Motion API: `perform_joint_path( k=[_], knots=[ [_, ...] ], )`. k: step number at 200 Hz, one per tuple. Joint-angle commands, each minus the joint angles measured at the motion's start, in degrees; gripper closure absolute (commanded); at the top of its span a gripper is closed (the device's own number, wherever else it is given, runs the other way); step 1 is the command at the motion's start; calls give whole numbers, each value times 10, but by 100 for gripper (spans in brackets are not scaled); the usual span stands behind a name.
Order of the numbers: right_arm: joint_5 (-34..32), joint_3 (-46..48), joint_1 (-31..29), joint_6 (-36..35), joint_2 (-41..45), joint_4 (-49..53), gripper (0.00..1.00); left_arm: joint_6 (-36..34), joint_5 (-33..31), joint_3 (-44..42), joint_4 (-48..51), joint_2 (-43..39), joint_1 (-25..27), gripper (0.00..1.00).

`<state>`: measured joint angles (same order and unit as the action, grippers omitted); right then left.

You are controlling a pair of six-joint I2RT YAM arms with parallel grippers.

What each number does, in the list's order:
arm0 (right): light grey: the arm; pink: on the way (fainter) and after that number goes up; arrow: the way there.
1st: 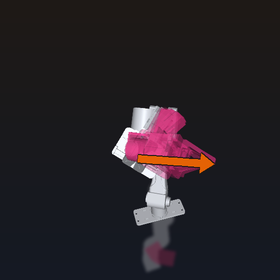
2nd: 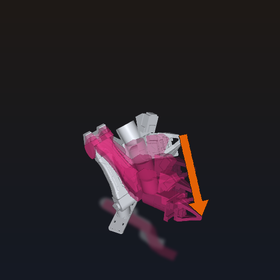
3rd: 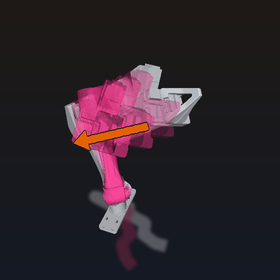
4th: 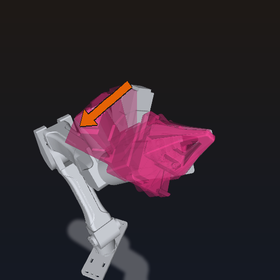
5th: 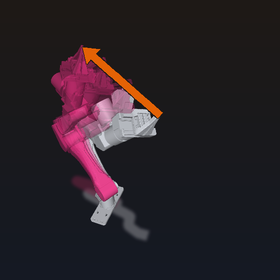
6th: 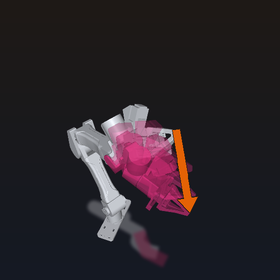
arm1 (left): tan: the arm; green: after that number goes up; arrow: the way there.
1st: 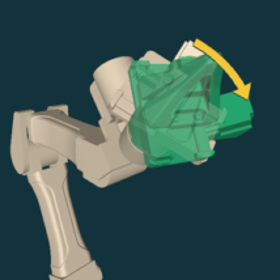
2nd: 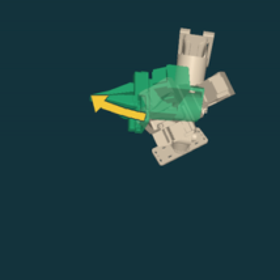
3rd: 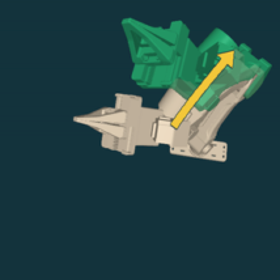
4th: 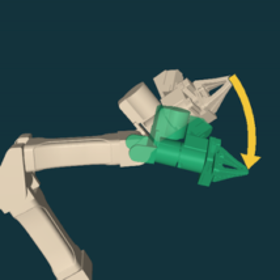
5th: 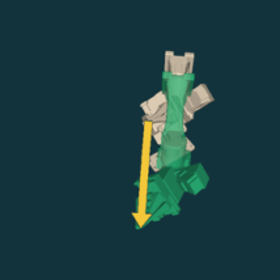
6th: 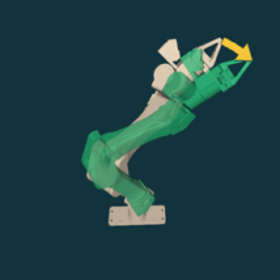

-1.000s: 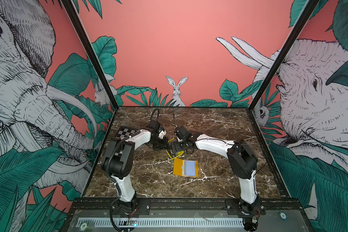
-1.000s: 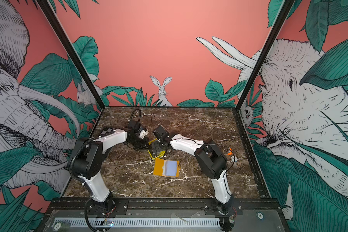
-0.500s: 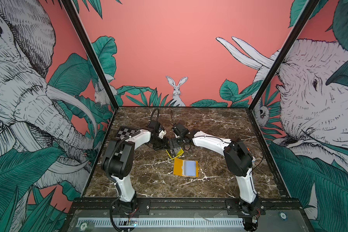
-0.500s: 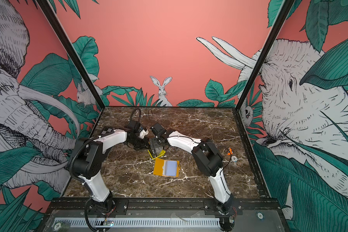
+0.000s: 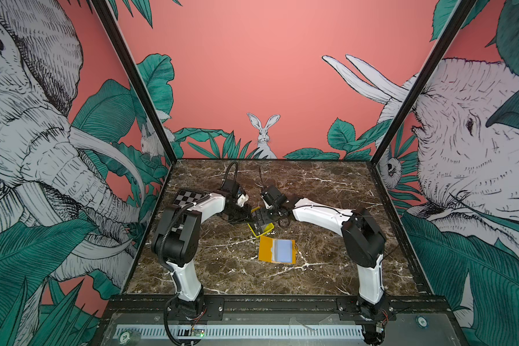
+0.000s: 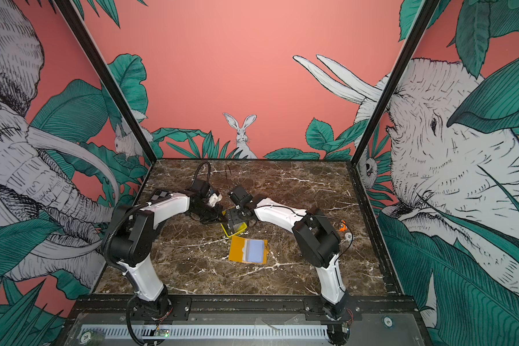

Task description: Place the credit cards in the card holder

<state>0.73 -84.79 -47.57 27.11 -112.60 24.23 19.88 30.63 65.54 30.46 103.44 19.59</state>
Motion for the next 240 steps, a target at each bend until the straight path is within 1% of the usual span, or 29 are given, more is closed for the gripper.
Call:
perform_joint_path(
  k=[1, 26, 56, 71, 82, 105, 186, 240],
  knots=[
    [24, 11, 3, -13, 45, -30, 20, -3, 4, 1, 3, 4, 5, 97],
    [70, 8, 4, -20, 44, -43, 38, -4, 1, 2, 4, 3, 6, 97],
    [91, 0, 4, -16, 23, -55, 62, -7, -5, 4, 6, 1, 6, 97],
    [92, -6, 4, -14, 11, -58, 70, -7, -4, 4, 7, 1, 7, 97],
    [93, -10, 4, -13, 4, -61, 75, -6, -3, 4, 6, 1, 6, 97],
    [102, -18, 3, -10, -12, -65, 80, -5, -1, 4, 7, 0, 6, 97],
    [114, -35, 3, -4, -49, -73, 86, -6, -2, 5, 7, 1, 6, 97],
    [115, -37, 3, -3, -48, -73, 92, -6, -3, 5, 7, 0, 6, 97]
  ],
)
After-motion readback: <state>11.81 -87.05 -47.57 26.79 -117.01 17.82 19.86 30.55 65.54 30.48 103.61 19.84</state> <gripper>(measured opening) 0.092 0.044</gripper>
